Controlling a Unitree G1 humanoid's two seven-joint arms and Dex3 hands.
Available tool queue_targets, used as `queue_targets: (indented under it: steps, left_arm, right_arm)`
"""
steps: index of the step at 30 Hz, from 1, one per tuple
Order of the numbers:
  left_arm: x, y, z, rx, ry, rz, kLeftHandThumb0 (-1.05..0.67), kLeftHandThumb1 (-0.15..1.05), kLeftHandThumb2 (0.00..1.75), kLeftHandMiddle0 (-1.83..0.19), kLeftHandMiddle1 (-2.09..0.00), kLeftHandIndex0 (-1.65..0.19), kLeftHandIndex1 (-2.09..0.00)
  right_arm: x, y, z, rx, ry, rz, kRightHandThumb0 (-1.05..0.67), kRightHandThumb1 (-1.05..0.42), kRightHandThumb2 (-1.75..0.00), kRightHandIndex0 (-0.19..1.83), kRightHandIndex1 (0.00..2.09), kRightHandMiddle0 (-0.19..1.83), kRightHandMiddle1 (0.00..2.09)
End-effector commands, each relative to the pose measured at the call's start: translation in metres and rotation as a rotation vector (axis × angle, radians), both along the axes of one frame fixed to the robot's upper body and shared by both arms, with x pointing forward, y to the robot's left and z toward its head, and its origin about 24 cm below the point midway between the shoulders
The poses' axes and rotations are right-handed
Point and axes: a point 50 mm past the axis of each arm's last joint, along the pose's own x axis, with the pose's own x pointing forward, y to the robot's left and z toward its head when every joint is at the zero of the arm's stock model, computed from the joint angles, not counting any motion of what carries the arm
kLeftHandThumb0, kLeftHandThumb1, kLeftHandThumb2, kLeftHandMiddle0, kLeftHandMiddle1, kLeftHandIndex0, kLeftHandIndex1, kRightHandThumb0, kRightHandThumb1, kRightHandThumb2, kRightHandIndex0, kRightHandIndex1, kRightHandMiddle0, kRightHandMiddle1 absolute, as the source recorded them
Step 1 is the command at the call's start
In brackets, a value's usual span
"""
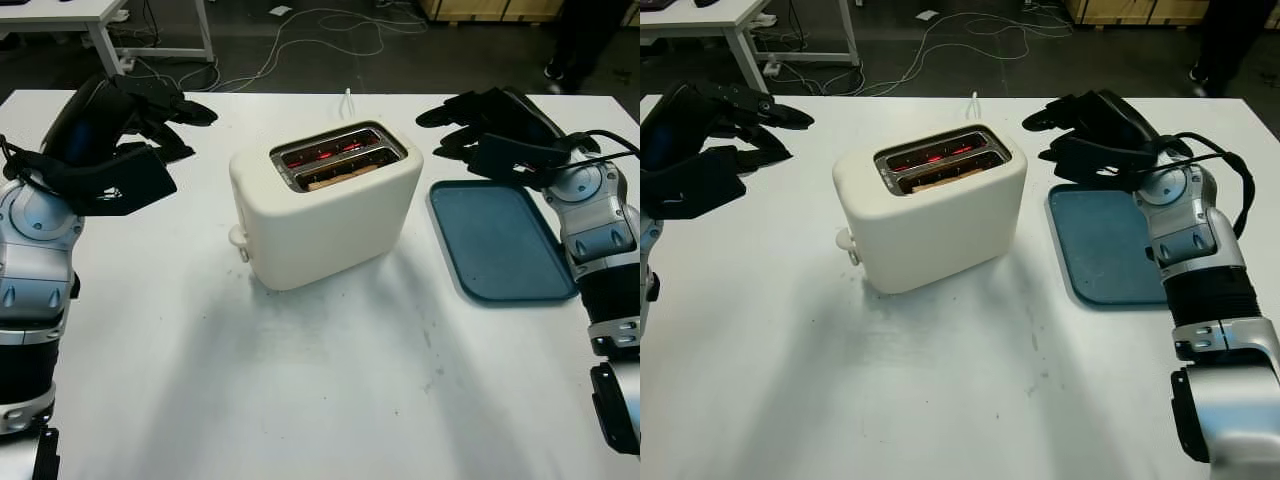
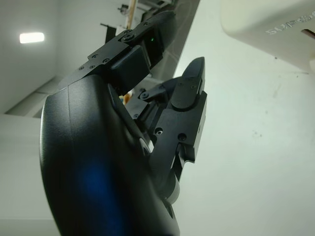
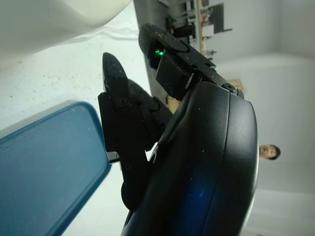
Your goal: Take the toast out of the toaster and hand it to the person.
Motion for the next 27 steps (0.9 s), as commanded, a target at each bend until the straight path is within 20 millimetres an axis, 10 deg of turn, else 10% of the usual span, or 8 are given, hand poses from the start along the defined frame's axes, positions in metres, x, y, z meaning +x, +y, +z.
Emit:
queue_targets:
  steps: [1, 27]
  left_arm:
    - [0.0002, -0.0005, 0.0026, 0.015, -0.015, -0.003, 0.05, 0.81, 0.0, -0.83, -0.68, -1.06, -0.03]
    - [-0.0006, -0.0005, 0.0014, 0.006, -0.026, 0.001, 0.05, 0.81, 0.0, -0.87, -0.66, -1.06, -0.03]
  right_arm:
    - [0.0001, 0.0001, -0.0002, 0.02, -0.007, 0.006, -0.25, -0.92, -0.07, 0.95, 0.02, 0.84, 0.01]
    - [-0.0007, 0.0011, -0.0026, 0.025, -0.003, 0.011, -0.29, -0.92, -0.07, 0.96, 0.02, 0.85, 0.0]
